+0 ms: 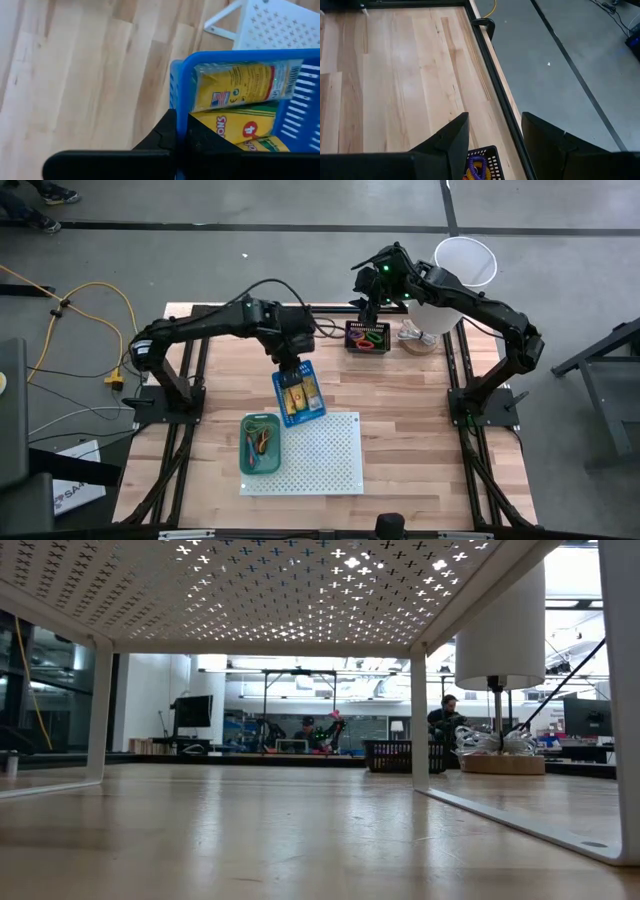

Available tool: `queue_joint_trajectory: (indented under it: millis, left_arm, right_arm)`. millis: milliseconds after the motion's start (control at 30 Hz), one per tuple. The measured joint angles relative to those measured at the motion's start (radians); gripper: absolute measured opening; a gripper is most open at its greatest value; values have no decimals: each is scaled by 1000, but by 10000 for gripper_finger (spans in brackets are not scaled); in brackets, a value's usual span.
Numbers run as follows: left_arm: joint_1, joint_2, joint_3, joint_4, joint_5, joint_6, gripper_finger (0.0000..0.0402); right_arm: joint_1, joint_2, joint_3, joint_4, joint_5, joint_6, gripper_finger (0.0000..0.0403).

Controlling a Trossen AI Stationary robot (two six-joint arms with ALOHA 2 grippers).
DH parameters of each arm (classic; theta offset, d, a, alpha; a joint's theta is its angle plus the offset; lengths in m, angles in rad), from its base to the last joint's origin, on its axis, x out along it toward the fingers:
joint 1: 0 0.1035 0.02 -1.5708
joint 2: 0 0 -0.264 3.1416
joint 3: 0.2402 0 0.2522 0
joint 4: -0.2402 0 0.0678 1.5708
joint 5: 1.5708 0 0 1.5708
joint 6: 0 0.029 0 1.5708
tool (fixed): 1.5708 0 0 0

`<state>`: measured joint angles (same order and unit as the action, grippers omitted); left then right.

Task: Pick & Place Office Desk Supplies
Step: Put the blue bin on the shelf

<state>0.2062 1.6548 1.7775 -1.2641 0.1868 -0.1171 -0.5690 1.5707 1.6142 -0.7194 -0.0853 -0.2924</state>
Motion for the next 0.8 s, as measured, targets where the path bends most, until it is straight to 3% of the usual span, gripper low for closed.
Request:
queue_joint_trajectory:
  millis: [567, 800]
  left_arm:
    - [-161, 243, 236, -72, -1, 54, 1]
    - [-238, 301, 356, -178, -46, 65, 1]
  right_arm:
    - [0, 0, 0, 15, 0, 0, 170]
    - [0, 0, 0, 20, 0, 0, 170]
